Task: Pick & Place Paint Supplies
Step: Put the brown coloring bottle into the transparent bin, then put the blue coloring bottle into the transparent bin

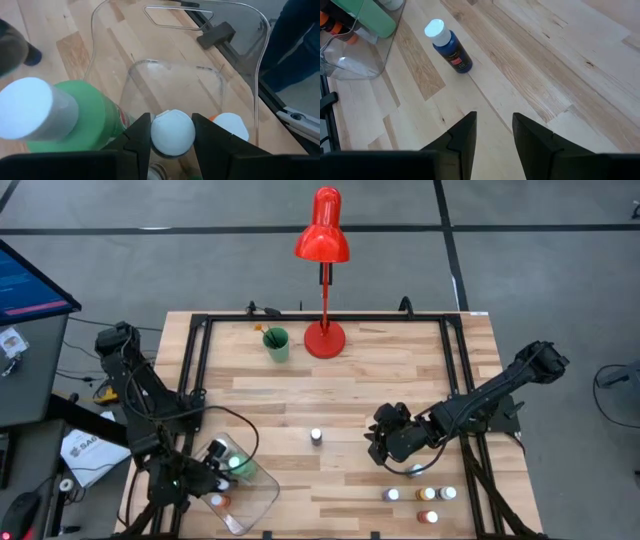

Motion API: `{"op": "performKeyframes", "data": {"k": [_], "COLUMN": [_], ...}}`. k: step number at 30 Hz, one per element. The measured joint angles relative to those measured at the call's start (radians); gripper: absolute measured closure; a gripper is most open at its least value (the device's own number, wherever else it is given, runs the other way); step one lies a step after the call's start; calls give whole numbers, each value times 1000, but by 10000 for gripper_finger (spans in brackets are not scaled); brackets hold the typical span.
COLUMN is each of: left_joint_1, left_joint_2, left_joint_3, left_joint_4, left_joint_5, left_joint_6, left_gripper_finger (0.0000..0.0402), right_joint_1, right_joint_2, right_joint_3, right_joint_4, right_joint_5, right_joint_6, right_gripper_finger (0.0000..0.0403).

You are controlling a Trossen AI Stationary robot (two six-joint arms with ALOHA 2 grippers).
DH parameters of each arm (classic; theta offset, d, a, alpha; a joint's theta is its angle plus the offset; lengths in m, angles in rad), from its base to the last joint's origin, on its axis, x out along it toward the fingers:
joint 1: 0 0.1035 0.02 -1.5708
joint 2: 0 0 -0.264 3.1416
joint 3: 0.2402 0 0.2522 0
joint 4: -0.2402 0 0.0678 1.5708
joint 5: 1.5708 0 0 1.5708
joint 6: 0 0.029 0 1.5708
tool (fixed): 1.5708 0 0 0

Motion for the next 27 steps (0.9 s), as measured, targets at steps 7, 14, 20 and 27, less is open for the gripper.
{"op": "performKeyframes", "data": {"k": [7,14,20,27], "left_joint_1": [0,0,3,45], "left_joint_2": [0,0,-57,-213], "left_joint_3": [0,0,8,92], "left_joint_4": [4,8,-16,-10], "left_joint_5": [21,26,-27,-12], "left_joint_6": [37,46,21,26], "left_gripper_finger": [253,247,242,236], "right_joint_1": [0,0,0,-2], "right_joint_2": [0,0,0,0], "right_joint_3": [0,0,0,0], "right_joint_4": [0,0,3,4], "right_joint_5": [0,0,0,-2], "right_joint_6": [0,0,0,0], "right_gripper_finger": [281,281,281,281]}}
